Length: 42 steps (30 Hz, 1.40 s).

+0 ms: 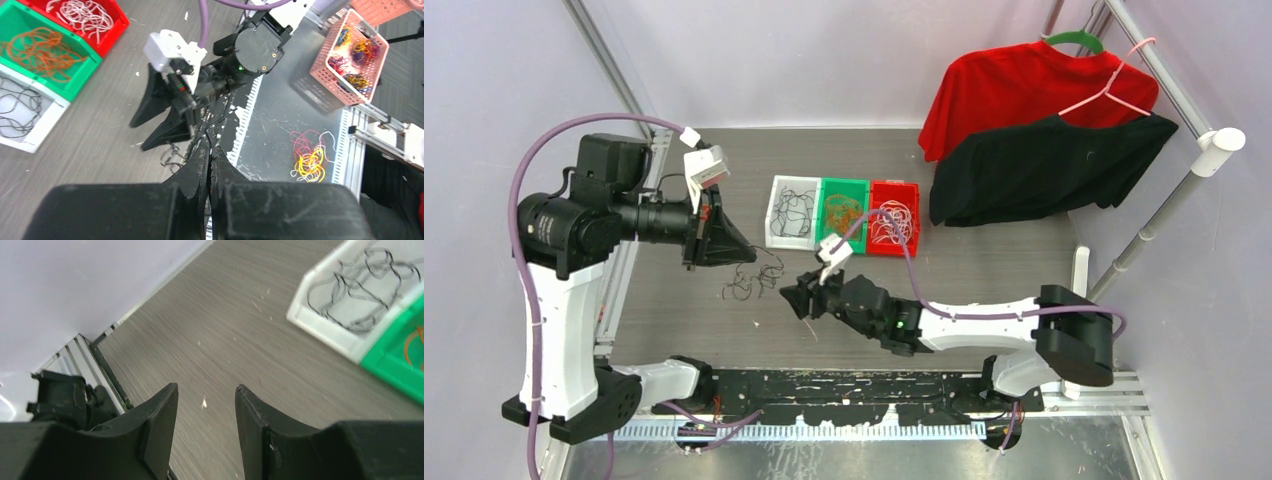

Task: Untangle the cables
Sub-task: Place the cable in the bin.

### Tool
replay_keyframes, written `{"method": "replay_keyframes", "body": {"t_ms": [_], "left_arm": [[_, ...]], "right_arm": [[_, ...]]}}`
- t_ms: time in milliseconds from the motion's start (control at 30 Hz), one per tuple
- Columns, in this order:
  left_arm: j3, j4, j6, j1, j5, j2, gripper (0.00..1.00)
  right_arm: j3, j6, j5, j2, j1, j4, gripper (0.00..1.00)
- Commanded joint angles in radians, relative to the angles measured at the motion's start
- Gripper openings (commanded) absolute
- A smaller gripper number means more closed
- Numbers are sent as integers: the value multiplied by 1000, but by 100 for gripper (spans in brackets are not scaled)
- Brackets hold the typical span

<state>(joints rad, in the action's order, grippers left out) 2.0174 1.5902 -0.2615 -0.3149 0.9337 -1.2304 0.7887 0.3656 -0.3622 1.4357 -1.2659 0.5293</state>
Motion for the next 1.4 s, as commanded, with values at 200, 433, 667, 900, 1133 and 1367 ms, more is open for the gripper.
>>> {"method": "replay_keyframes", "body": {"t_ms": [200, 433, 667, 900, 1133, 1367], "left_arm": [[41, -62, 12, -5, -98, 2, 0], [-28, -130, 7, -5, -111, -11, 0], [-223, -414, 16, -4, -270, -58, 0], [-333, -696, -16, -5, -515, -260, 0], [-273, -872, -20, -4, -687, -507, 0], [-282, -1003, -13, -7, -760, -663, 4]], "right_arm": [[-282, 197, -114, -333, 4, -65, 51], [-323, 291, -150, -642, 4, -427, 62], [-176, 389, -198, -848, 3, -954, 100], [-23, 418, -343, -868, 3, -1240, 100], [-72, 483, -474, -945, 4, -1260, 100], [-99, 490, -608, -992, 4, -1257, 100]]}}
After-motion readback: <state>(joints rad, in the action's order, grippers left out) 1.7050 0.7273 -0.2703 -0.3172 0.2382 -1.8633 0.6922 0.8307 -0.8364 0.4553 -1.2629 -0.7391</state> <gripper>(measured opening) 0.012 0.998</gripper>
